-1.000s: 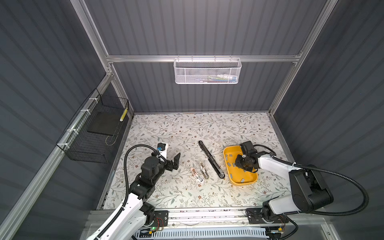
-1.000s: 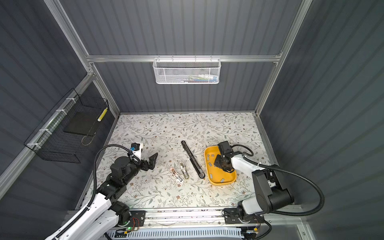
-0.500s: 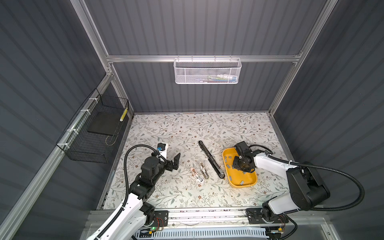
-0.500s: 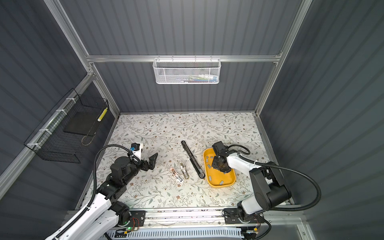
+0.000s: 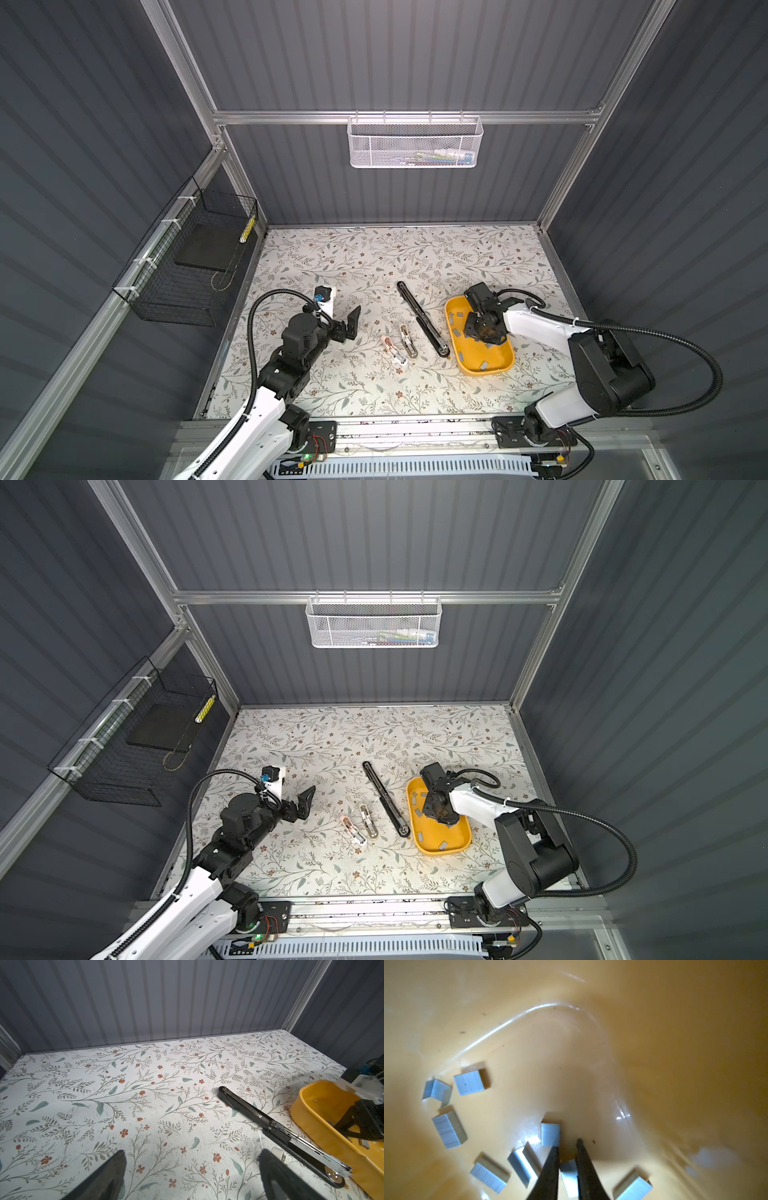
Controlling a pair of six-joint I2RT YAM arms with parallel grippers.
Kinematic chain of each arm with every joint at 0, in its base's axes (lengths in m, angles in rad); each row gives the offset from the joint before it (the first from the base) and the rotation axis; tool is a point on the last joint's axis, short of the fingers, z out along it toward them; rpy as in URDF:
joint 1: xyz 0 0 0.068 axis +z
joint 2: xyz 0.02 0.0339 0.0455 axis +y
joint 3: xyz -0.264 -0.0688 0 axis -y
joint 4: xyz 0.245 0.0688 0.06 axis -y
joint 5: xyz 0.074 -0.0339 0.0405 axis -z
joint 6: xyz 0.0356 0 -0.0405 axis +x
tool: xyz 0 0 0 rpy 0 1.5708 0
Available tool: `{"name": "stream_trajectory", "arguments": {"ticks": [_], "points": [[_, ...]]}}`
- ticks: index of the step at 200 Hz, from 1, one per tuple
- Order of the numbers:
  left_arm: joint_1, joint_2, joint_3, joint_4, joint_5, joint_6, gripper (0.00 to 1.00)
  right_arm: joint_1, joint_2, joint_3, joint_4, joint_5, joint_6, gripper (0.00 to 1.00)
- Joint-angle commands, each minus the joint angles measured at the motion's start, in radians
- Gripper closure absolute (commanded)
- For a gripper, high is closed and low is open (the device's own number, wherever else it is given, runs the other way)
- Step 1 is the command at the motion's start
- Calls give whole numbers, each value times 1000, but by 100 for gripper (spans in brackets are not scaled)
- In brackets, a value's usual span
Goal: Load the staples into the stapler
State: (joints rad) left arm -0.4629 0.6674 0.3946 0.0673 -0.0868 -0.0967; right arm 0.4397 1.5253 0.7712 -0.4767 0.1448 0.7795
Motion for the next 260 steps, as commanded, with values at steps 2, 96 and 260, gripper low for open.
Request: {"name": "stream_trajectory", "arguments": {"ticks": [2,96,260], "points": [[0,-12,-11,-9,-9,10,0,17,1,-15,-69,-6,24,77],[0,-15,-2,-27,-3,11,0,36,27,-10,-76,-7,41,82],[0,-23,32,-139,-51,-215,0,67,-275,39,-104,78,-188,91]]}}
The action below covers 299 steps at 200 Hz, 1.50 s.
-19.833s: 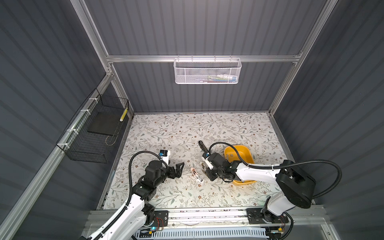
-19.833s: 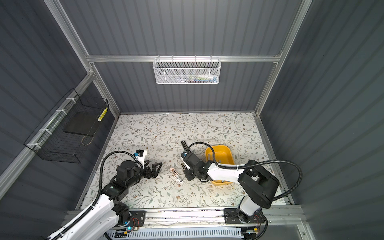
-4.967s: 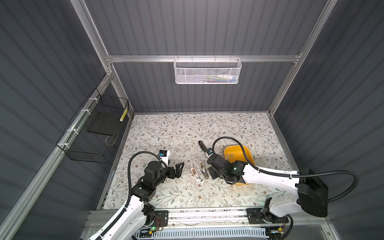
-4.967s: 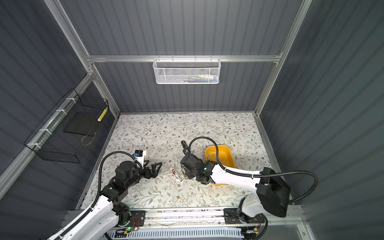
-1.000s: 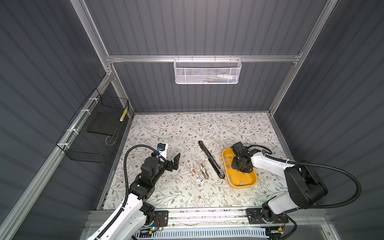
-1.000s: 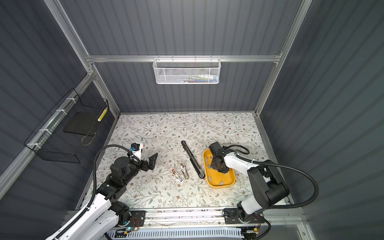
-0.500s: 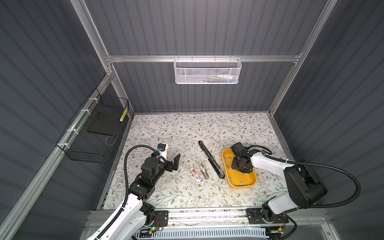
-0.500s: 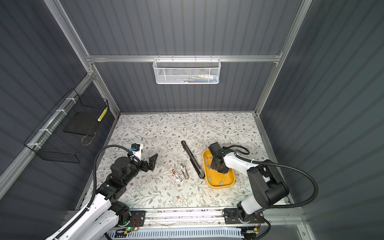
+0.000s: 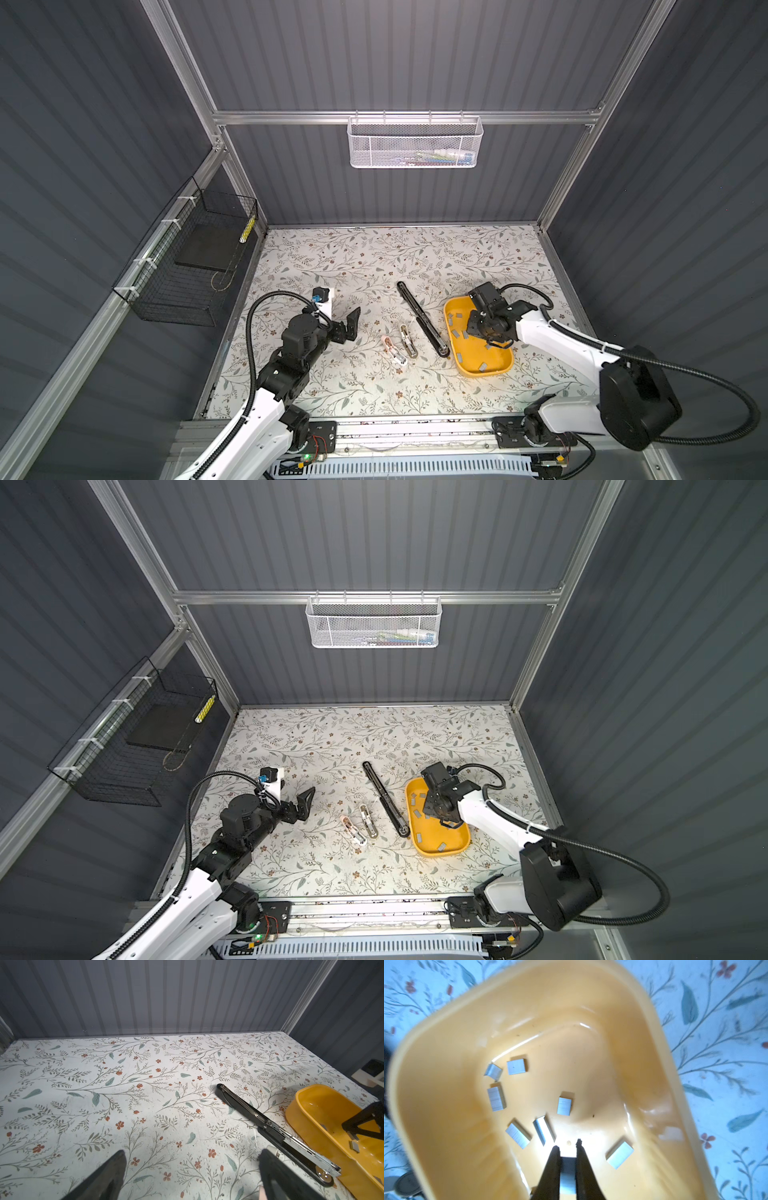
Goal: Load the staples into the stapler
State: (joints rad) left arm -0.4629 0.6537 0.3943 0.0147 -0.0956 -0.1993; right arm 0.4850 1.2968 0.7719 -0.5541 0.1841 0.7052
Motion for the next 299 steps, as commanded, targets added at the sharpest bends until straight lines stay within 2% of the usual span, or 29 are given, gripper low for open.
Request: {"name": "stream_trajectory", "arguments": {"ticks": [1,23,44,83,107,131,169,185,228,299], "points": [[0,-10,34,-89,-44,-117,0,23,-49,39,-25,39,-118,91],[0,-23,35,-173,-76,-166,0,94,-78,80,27,40,-226,93],[0,-26,44,-275,-137,-206,0,216,-93,87,123,47,-335,93],[0,-142,-53,-328,-70,-244,0,387,-23,76,295,-35,-414,97],[0,-199,-80,-297,-17,-213,0,464,59,69,393,-25,-415,98],[0,-172,-95,-236,40,-196,2,485,121,73,441,-30,-381,100],[1,-55,-63,-220,38,-189,2,517,129,-43,598,-43,-317,100],[0,-31,-60,-210,36,-189,3,525,139,-59,607,-19,-302,100],[0,-48,-64,-209,37,-188,3,536,147,-72,593,24,-237,100],[0,-102,-74,-226,23,-190,1,559,231,-41,610,41,-239,100]]}}
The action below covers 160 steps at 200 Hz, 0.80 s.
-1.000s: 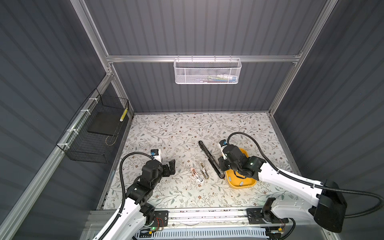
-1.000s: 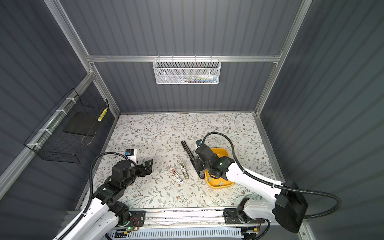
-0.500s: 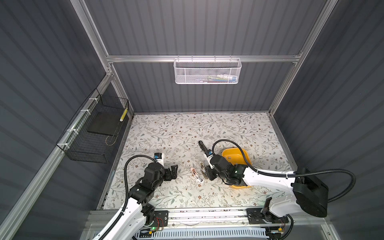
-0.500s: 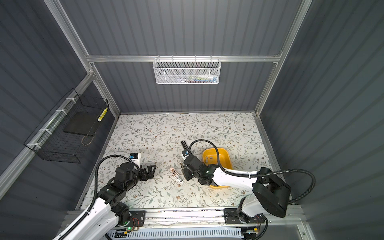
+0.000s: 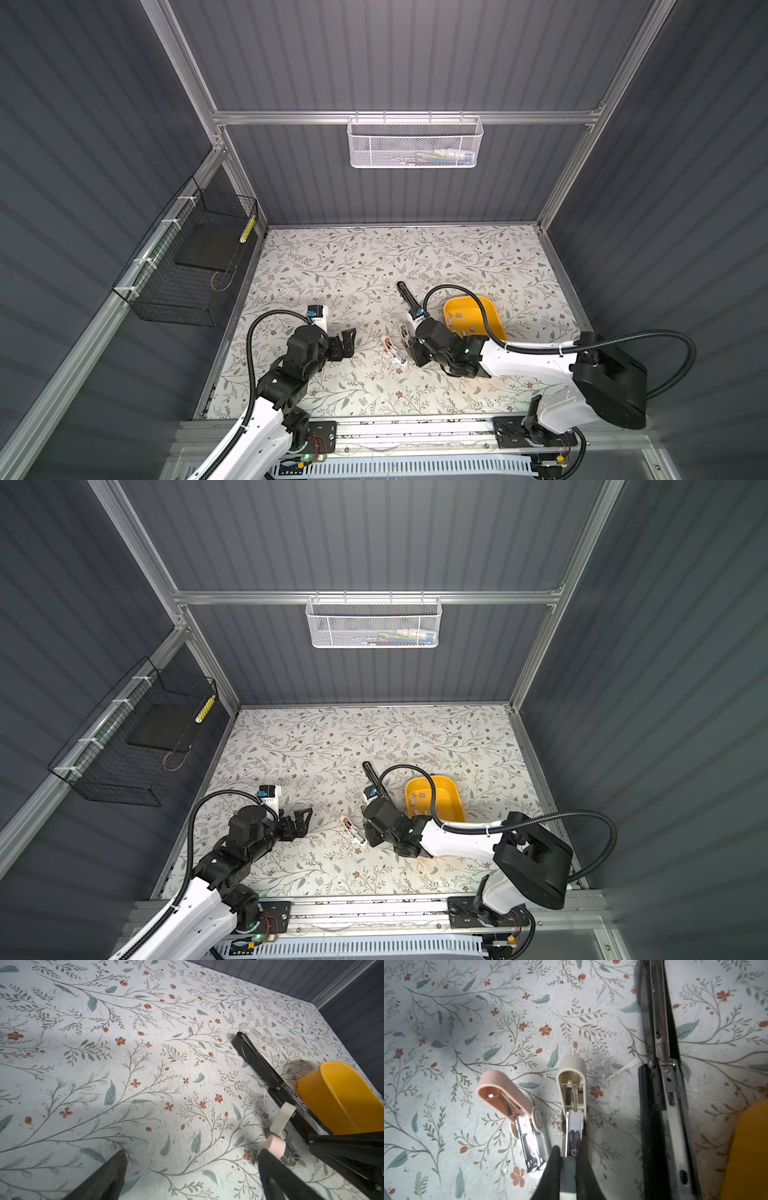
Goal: Load the staples into the stapler
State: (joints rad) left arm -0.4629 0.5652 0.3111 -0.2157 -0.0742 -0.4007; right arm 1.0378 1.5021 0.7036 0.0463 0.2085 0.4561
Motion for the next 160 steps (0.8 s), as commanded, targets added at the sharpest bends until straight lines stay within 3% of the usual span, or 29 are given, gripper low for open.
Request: {"name": "stream_trajectory", "arguments": {"ticks": [1,160], "points": [[0,-14,8,4,2,11,1,7,28,28,9,17,10,100],[0,-13,8,7,4,12,0,11,119,96,-31,48,-16,100]]}}
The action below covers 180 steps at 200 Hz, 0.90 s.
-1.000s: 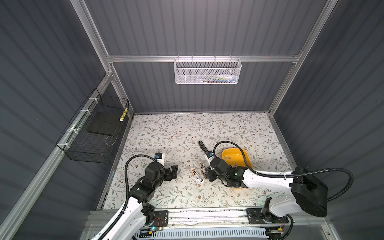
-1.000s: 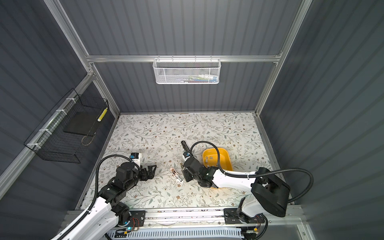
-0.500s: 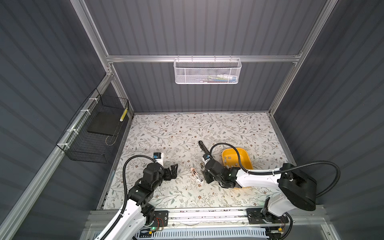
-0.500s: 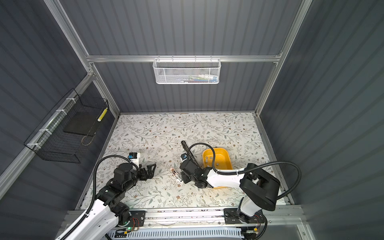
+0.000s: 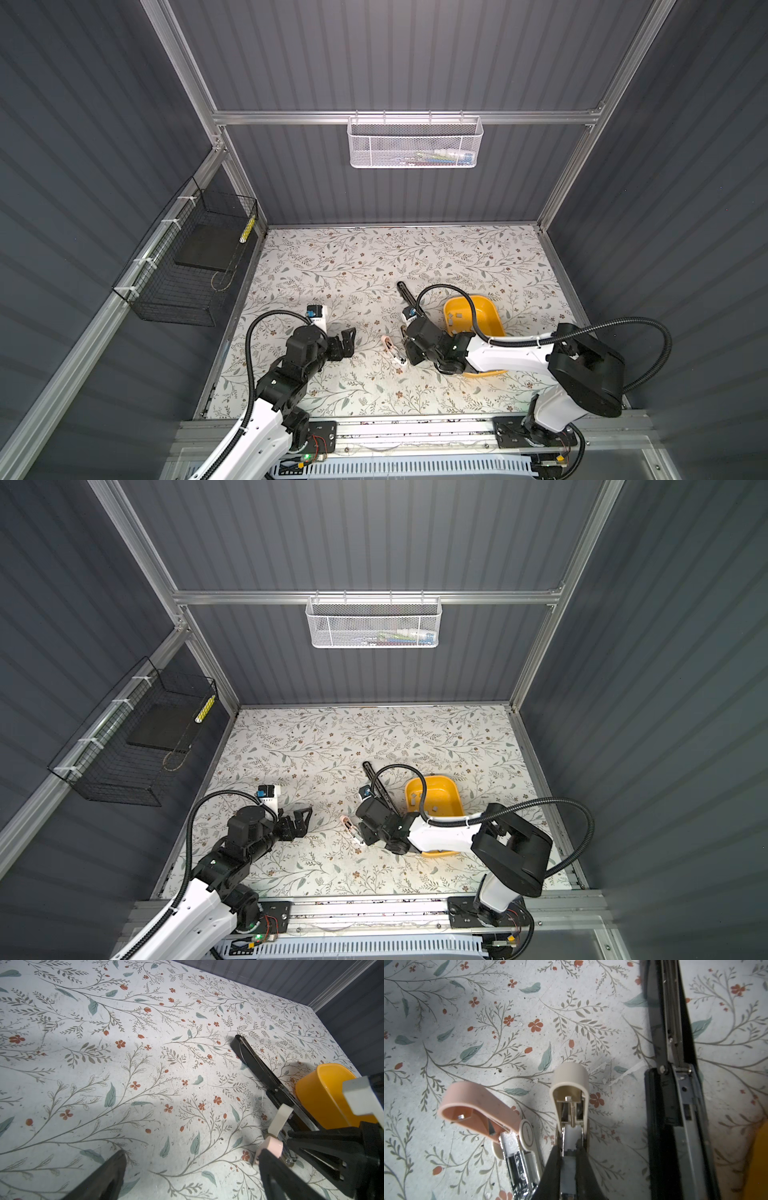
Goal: Load the staples into the stapler
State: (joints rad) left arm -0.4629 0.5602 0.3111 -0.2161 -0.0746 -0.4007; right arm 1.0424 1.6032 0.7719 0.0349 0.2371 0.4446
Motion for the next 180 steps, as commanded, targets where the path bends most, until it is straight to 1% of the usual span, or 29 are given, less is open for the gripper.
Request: {"name": "stream_trajectory", "arguments": {"ticks": [1,92,180], "points": [[0,-8,8,8,4,12,0,6,18,27,-19,20,-4,100],[0,-19,5,5,7,13,0,6,29,35,-36,37,-6,100],[0,-20,5,6,7,13,0,7,7,29,-36,48,-17,100]]}}
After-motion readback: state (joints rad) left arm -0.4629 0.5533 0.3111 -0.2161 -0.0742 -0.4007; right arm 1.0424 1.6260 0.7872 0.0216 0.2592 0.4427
